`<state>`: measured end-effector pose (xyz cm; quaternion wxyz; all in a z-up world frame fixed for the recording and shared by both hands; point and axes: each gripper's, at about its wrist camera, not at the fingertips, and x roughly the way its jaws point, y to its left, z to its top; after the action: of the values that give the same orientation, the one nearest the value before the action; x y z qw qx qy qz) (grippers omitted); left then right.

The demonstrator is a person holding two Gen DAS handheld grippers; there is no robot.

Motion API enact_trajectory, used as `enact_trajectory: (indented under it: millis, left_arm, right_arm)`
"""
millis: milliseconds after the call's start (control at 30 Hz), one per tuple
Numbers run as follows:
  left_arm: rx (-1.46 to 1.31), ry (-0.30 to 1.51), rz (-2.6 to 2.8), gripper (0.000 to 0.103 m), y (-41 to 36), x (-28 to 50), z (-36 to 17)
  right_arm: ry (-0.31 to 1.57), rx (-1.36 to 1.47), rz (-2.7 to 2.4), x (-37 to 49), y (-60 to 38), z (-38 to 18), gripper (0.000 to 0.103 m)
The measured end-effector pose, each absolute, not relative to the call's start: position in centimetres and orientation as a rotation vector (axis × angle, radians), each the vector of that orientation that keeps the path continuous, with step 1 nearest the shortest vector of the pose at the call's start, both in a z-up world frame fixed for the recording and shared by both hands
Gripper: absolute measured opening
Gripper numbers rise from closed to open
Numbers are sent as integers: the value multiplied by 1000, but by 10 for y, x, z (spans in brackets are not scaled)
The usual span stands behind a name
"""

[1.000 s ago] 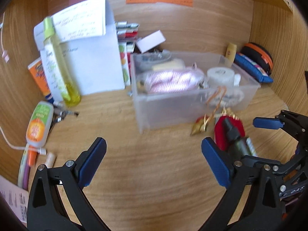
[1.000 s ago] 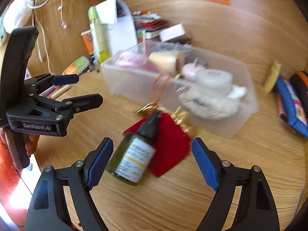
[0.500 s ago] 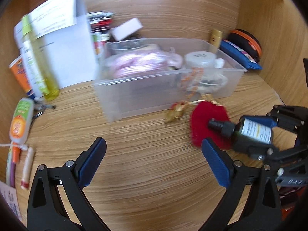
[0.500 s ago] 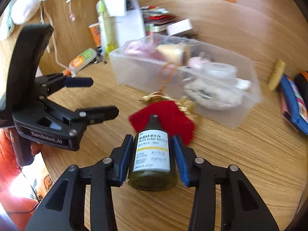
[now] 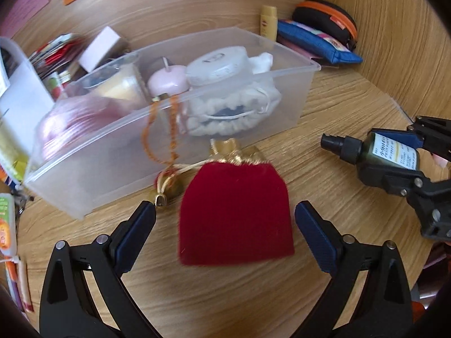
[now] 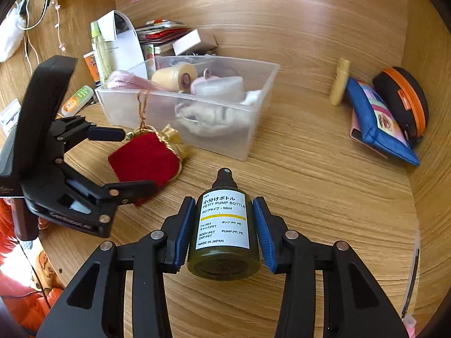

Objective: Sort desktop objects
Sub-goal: 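Grasp the green pump bottle with the right tool while the left reaches the red pouch, then grasp the red velvet pouch with the left tool and lift it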

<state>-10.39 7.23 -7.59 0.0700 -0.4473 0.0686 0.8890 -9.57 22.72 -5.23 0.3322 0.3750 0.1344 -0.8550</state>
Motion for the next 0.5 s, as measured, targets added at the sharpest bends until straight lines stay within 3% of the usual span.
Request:
enact_trajectory:
  millis: [267, 500]
  left_arm:
    - [-1403, 113, 2644, 100, 74, -119, -83]
    - [-1345, 106, 2670, 61, 68, -111, -78]
  right_arm:
    - [374, 1002, -2188, -106, 219, -59, 39]
    - [402, 1026, -2164, -108, 213, -70, 38]
